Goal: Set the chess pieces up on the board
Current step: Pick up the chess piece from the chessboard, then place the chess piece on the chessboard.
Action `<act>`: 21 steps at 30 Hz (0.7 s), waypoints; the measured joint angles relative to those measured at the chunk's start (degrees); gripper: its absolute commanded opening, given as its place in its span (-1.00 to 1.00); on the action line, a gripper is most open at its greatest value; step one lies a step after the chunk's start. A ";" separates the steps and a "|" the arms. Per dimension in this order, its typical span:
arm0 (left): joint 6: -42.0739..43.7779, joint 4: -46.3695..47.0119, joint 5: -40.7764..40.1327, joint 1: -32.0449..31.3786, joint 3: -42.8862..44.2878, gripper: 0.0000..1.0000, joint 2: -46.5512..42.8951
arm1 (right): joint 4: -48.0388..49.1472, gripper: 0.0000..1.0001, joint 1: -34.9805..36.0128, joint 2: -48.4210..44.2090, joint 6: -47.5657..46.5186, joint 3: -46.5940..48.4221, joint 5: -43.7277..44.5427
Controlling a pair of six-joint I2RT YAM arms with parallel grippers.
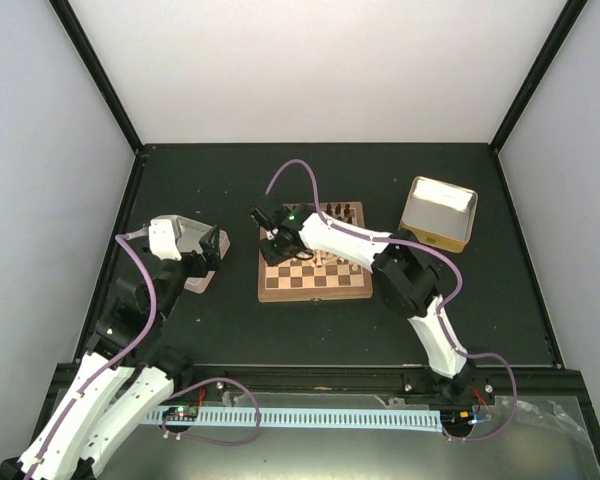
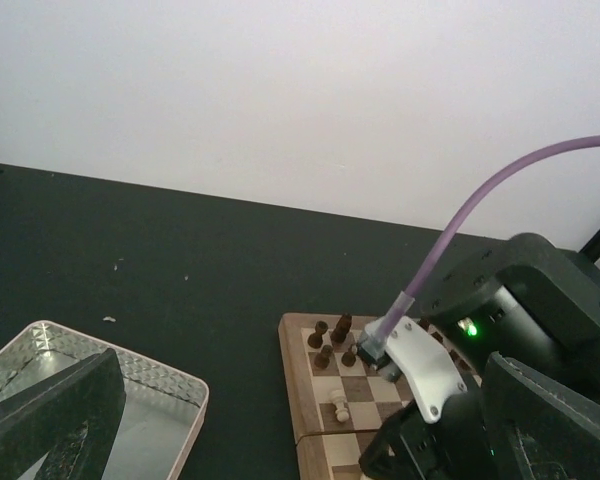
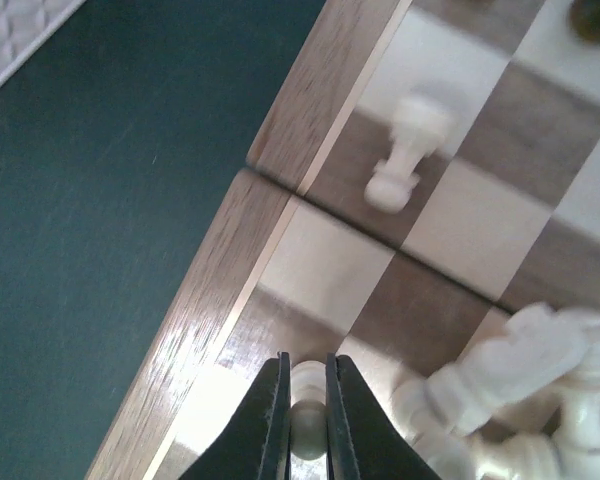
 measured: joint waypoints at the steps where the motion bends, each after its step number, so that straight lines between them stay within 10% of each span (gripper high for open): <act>1: 0.00 0.00 -0.09 0.00 0.00 0.97 0.00 | 0.07 -0.85 0.35 -0.50 0.00 -0.74 -0.33; 21: 0.00 -0.33 -0.90 0.00 0.00 0.98 -0.07 | 0.31 -0.42 3.67 -3.52 0.44 -5.07 -1.88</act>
